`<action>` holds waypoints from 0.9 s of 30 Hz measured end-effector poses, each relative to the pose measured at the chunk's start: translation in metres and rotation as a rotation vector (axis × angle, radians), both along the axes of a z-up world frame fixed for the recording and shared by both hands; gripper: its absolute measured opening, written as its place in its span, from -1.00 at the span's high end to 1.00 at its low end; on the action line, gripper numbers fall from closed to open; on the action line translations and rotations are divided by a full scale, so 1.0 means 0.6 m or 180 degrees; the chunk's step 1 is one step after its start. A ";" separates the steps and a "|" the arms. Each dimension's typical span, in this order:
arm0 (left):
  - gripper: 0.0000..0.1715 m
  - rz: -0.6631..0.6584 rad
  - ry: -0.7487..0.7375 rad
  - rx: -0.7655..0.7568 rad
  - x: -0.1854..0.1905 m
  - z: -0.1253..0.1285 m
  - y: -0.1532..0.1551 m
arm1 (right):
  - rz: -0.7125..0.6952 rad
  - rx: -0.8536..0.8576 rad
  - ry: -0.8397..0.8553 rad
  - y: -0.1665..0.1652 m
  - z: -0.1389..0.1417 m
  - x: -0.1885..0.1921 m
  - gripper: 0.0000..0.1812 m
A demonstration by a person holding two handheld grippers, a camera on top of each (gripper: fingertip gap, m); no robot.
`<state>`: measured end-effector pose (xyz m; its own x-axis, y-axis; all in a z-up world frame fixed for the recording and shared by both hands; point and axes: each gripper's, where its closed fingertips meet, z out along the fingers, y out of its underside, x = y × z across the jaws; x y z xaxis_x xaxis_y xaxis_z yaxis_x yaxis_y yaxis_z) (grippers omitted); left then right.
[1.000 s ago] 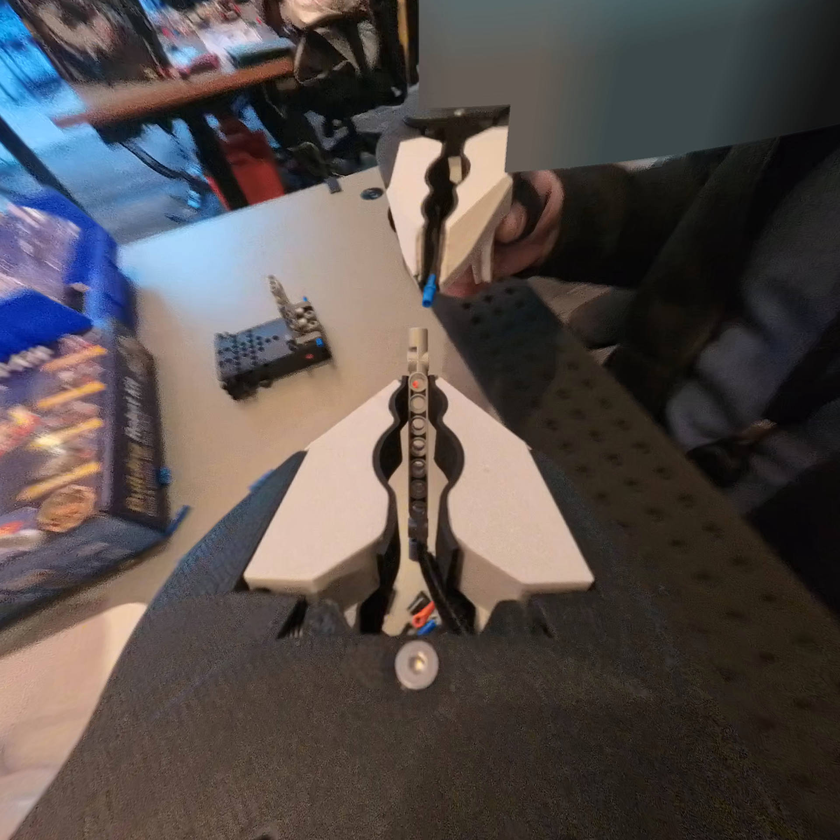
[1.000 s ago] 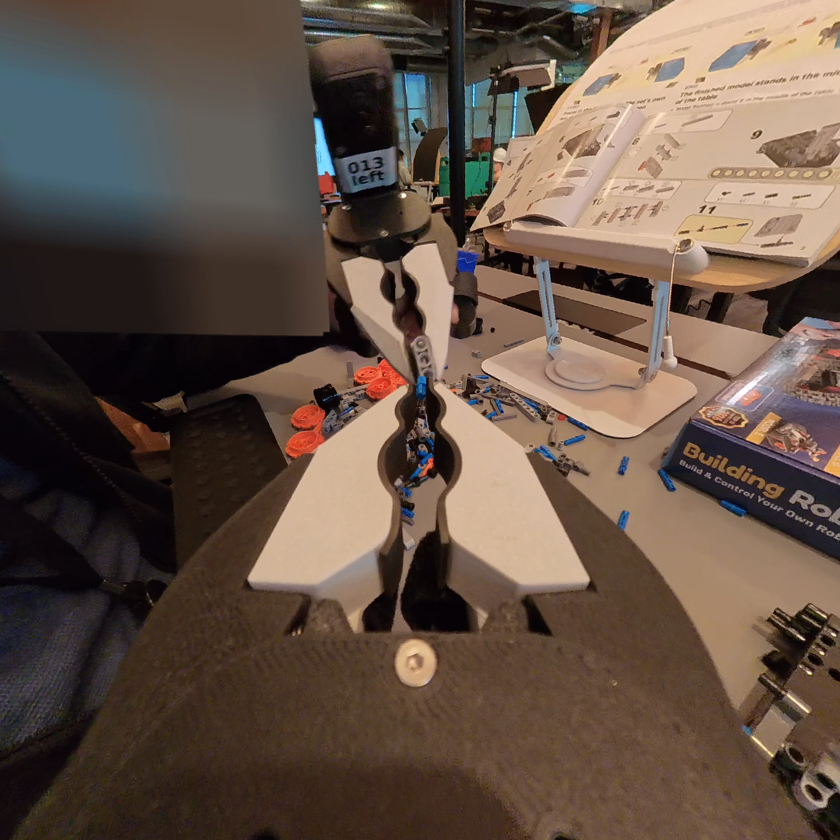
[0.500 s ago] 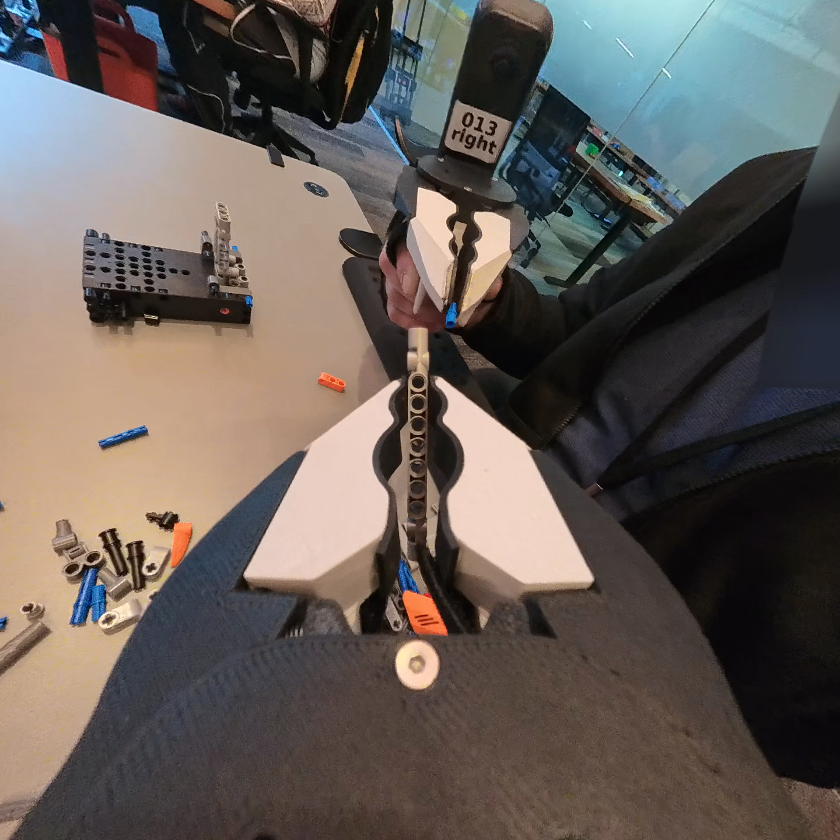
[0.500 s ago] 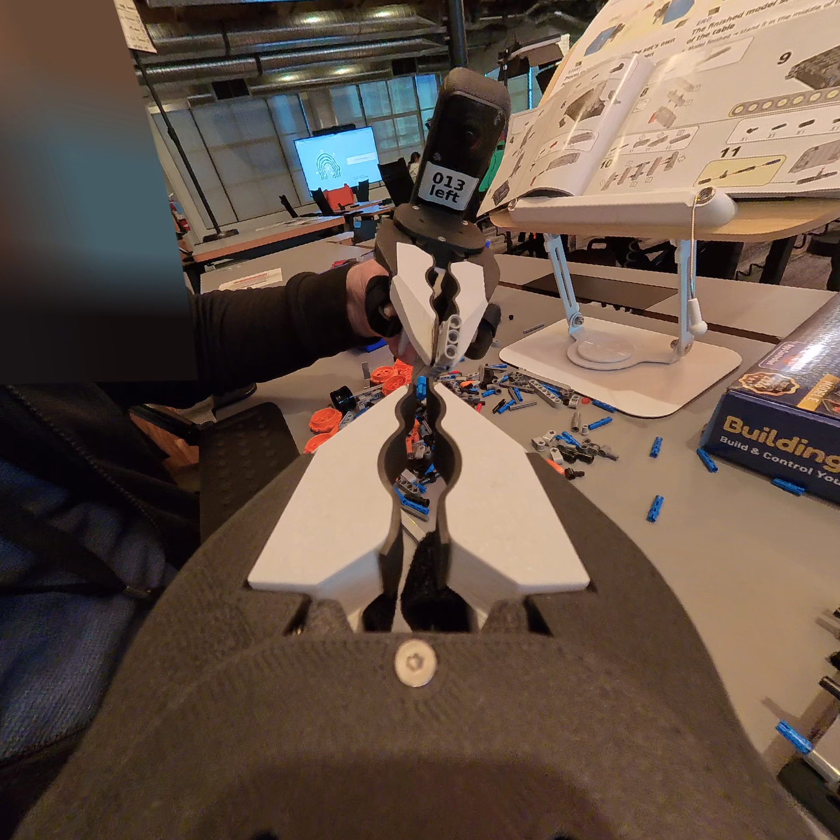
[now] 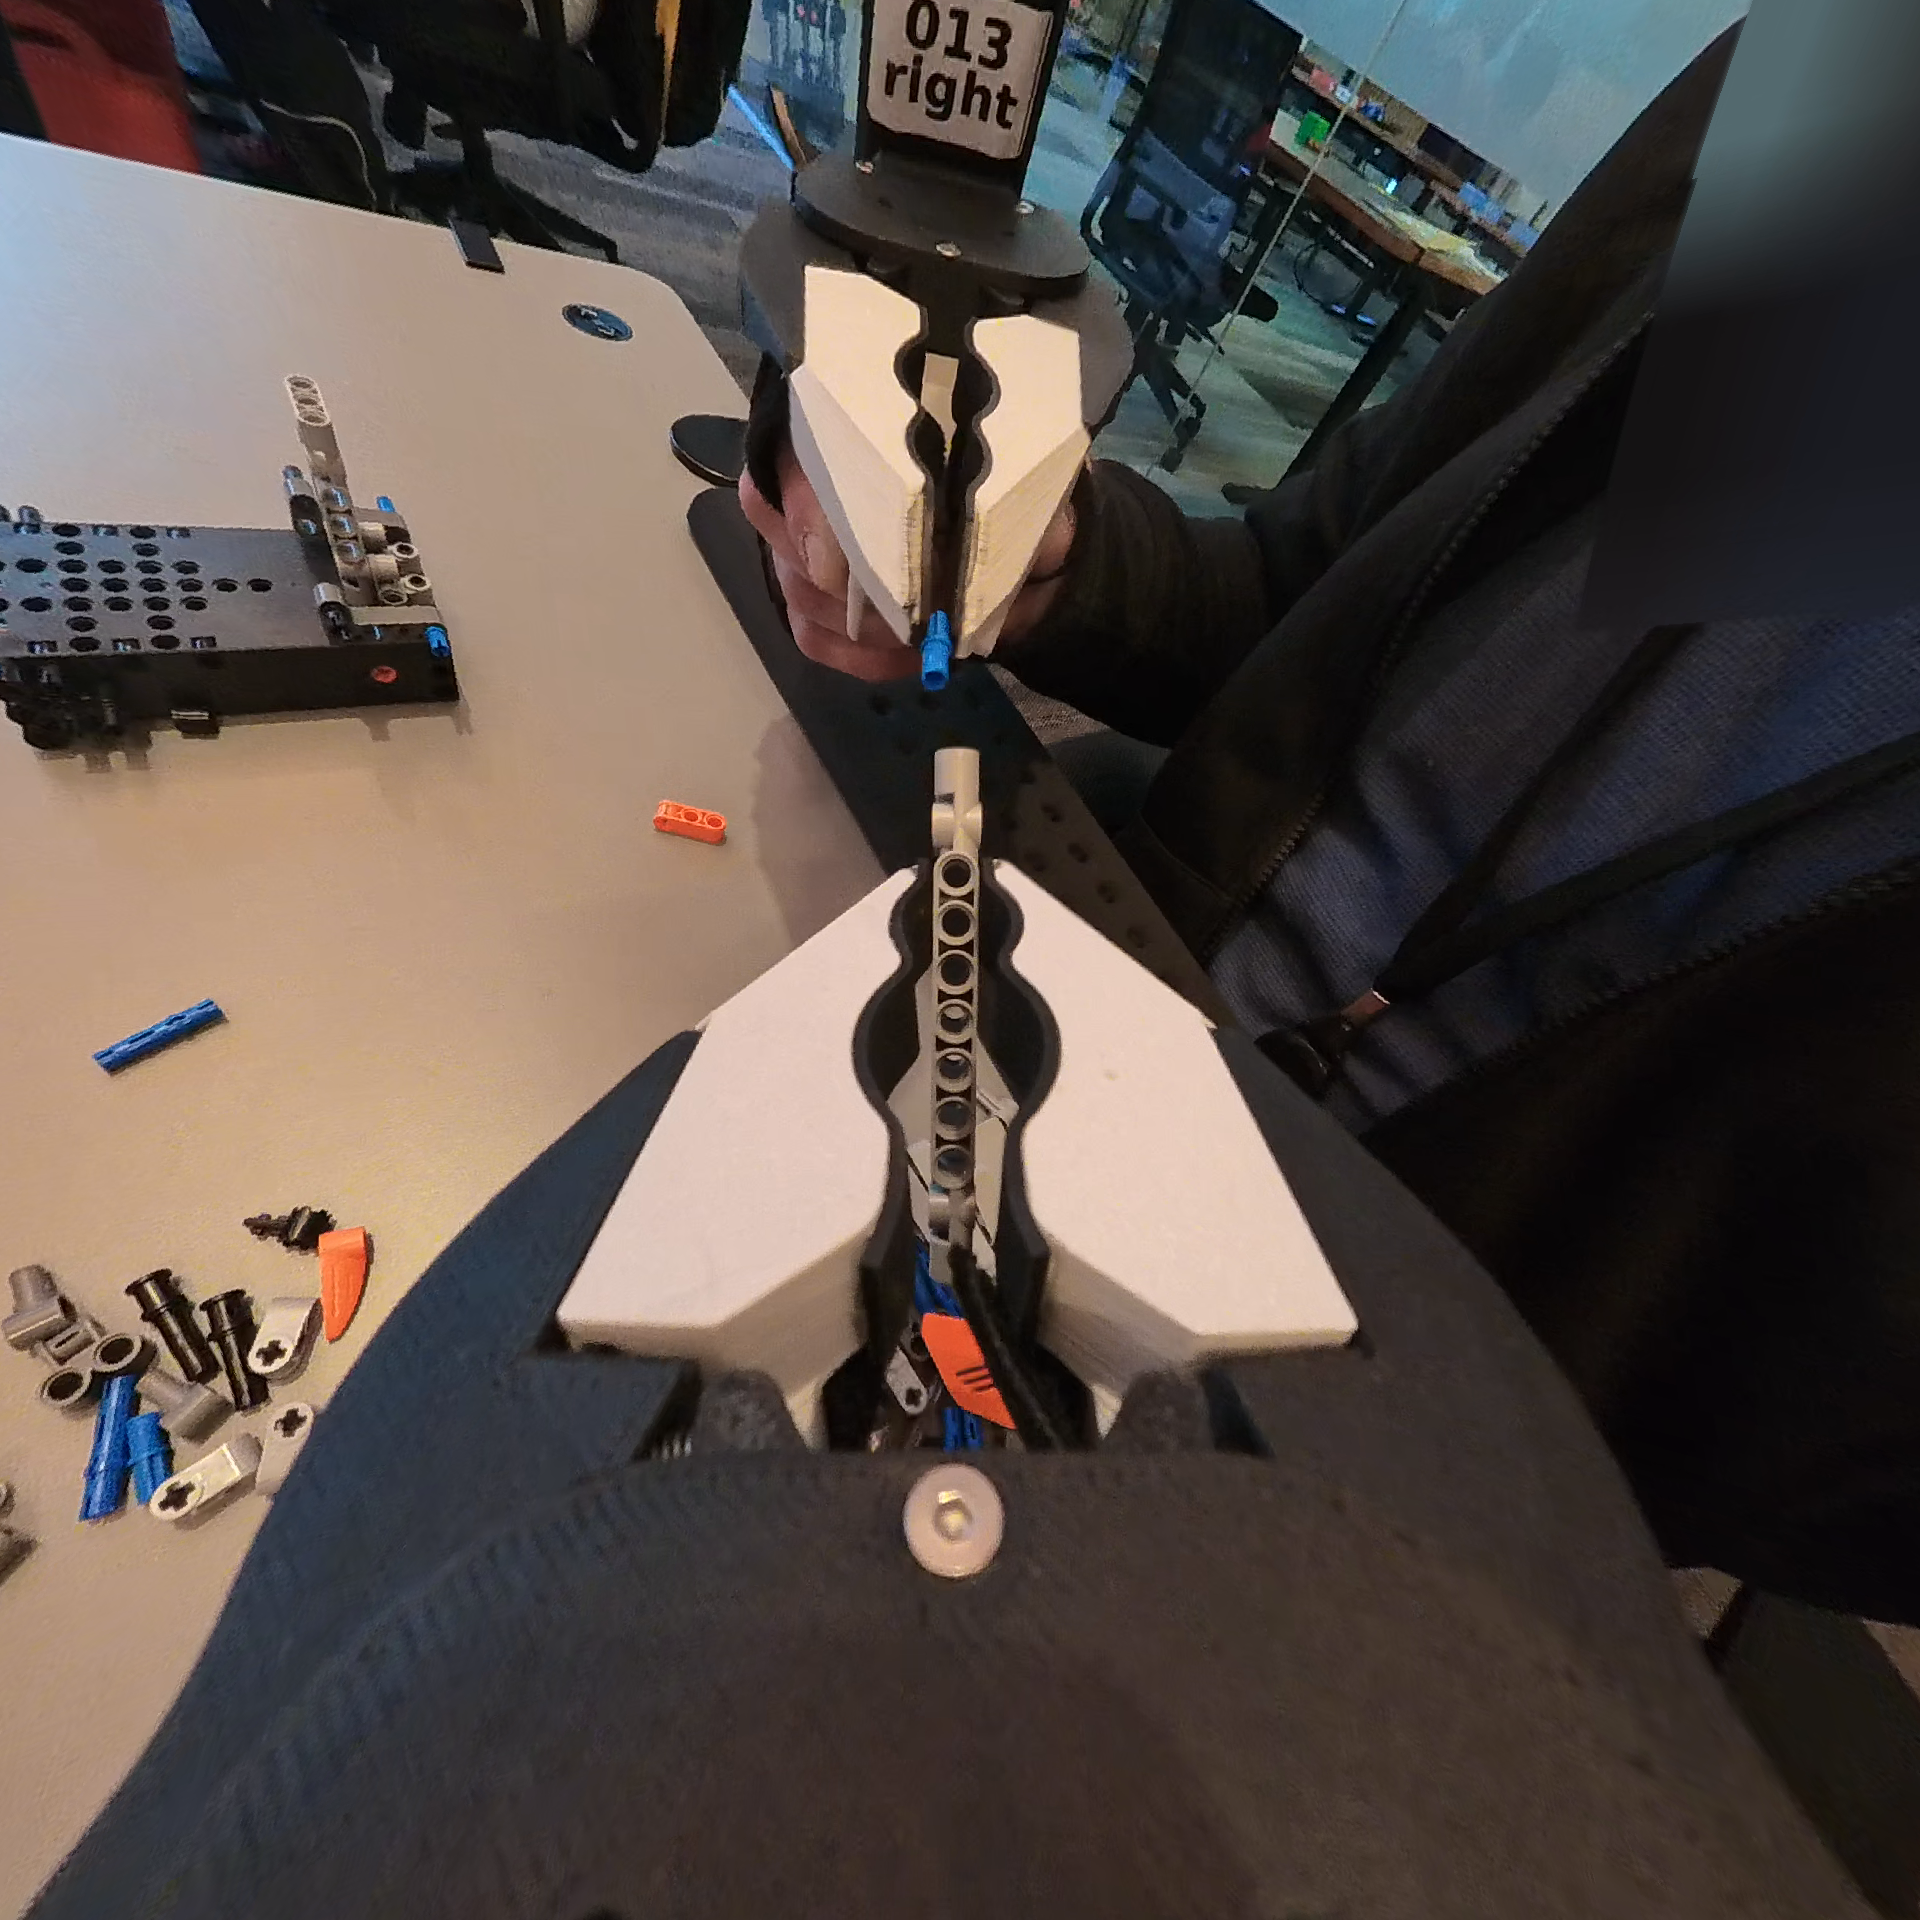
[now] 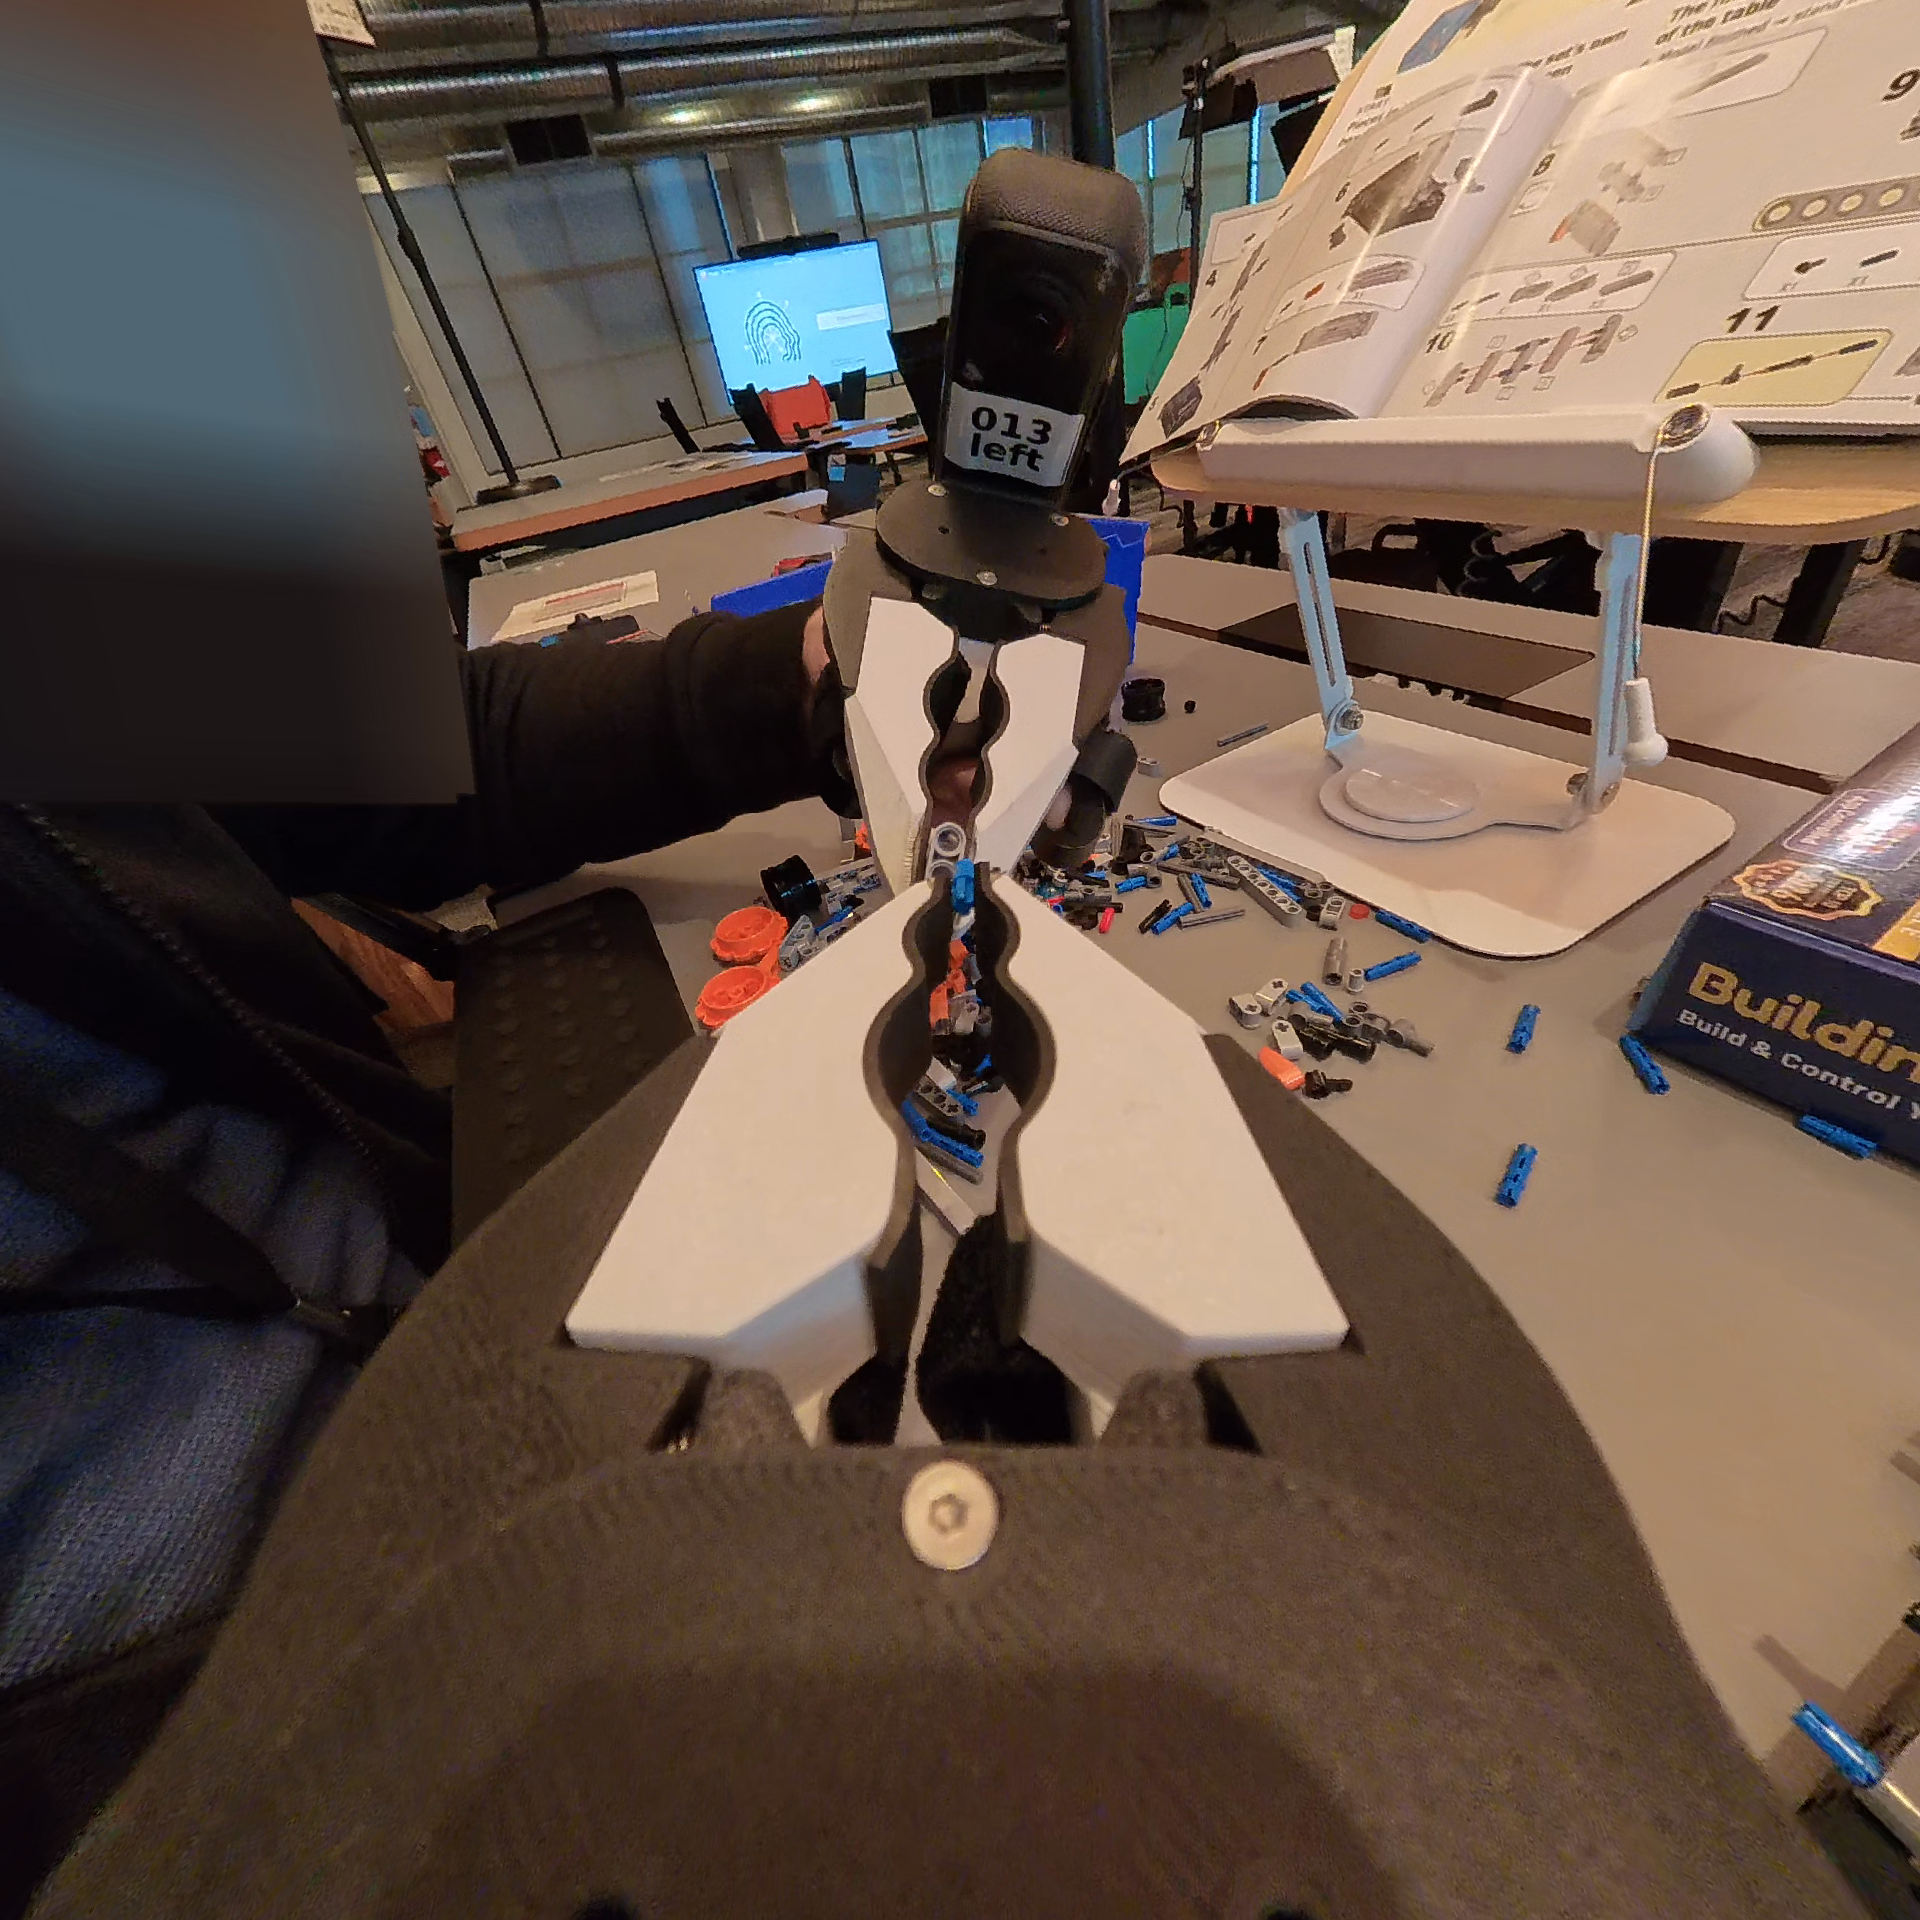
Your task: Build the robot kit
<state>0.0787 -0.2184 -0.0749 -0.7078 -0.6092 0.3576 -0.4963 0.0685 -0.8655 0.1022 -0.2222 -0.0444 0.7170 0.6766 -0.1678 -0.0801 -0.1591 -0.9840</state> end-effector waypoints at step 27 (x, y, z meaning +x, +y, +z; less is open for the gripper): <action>0.94 -0.0085 -0.0398 0.0413 -0.020 -0.022 -0.007 | 0.0138 -0.0065 -0.0638 -0.002 -0.036 -0.037 0.97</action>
